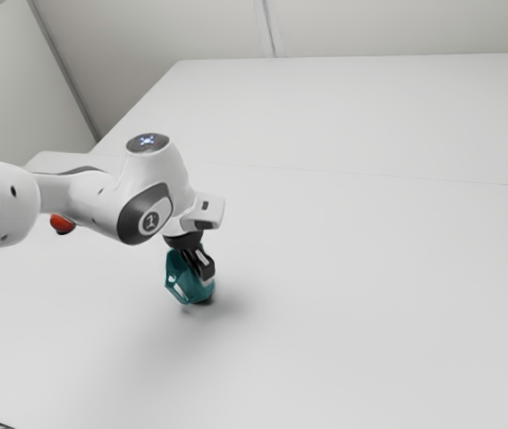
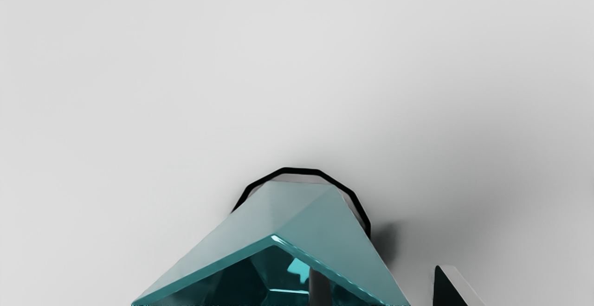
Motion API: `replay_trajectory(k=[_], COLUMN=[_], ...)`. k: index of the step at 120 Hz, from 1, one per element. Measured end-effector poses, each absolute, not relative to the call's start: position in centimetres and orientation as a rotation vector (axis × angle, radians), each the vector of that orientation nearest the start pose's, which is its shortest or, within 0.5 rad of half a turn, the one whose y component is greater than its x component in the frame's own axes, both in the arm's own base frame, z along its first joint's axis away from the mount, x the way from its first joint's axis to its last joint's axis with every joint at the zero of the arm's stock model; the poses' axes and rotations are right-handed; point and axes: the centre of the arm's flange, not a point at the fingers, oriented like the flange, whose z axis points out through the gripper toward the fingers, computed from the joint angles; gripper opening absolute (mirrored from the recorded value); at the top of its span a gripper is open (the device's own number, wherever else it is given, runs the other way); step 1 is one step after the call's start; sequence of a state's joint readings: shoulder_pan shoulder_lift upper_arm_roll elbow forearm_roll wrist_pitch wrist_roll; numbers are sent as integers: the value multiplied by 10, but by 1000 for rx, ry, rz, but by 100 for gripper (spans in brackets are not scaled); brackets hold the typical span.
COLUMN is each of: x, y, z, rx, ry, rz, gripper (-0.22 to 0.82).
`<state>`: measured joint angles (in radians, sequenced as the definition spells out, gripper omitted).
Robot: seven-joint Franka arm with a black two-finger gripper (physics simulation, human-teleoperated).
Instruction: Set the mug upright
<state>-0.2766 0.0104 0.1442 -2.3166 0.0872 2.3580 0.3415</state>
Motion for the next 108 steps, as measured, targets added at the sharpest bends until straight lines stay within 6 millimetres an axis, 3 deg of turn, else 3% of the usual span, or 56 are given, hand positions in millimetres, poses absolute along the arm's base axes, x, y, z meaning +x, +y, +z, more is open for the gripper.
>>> replay_trajectory(k=[36, 56, 76, 95, 108], x=[512, 525, 550, 591, 615], y=[-69, -69, -74, -78, -58], z=[371, 407, 462, 510, 525], rx=[-2961, -2952, -2938, -2960, -3022], ry=[813, 801, 789, 739, 629], rz=[-124, -203, -284, -289, -239], gripper=[17, 18, 22, 37, 46])
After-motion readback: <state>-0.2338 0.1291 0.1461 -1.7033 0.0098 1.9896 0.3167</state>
